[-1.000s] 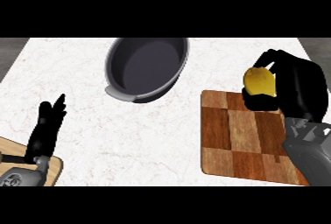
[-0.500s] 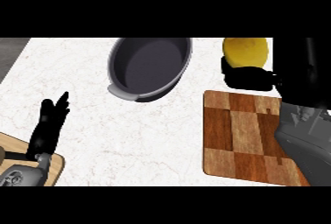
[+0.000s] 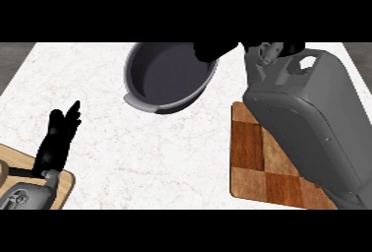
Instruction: Pick the lemon from the cutting board and place it in the pot
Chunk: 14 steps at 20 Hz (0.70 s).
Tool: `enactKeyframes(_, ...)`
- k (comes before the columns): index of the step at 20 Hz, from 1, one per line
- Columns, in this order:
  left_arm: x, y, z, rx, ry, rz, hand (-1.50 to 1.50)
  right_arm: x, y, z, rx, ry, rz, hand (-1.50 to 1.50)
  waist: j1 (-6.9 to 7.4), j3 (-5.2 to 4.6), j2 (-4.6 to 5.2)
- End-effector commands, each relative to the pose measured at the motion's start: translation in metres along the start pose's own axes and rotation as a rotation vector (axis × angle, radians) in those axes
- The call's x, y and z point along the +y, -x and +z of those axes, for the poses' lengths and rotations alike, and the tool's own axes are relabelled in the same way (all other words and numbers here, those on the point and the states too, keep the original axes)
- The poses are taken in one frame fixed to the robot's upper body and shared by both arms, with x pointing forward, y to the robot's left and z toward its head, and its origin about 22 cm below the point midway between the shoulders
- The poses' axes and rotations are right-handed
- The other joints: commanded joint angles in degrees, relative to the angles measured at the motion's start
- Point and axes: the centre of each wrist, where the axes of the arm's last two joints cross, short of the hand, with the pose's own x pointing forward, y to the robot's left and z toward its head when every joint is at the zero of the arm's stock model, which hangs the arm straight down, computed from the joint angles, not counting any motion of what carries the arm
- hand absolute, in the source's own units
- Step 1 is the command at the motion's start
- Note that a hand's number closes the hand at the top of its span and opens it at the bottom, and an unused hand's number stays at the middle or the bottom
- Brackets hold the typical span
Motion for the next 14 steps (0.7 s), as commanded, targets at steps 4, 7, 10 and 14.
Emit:
enactKeyframes(4,0.033,-0.003,-0.010,-0.006,-0.080,-0.062,0.00,0.044,-0.017,-0.035,0.034,-0.115,-0.010,1.50,0.59,0.54,0.22)
enactKeyframes(7,0.043,-0.013,-0.012,-0.007,-0.075,-0.056,0.00,0.068,-0.016,-0.043,0.054,-0.182,-0.003,1.50,1.08,0.54,0.35)
enactKeyframes(10,0.036,-0.004,-0.007,-0.011,-0.078,-0.082,0.00,0.085,-0.024,-0.043,0.056,-0.255,-0.018,1.50,1.15,0.55,0.29)
enactKeyframes(14,0.017,-0.012,-0.004,-0.016,-0.045,-0.068,0.00,0.115,-0.006,-0.049,0.202,-0.335,-0.071,1.50,2.64,0.55,0.49)
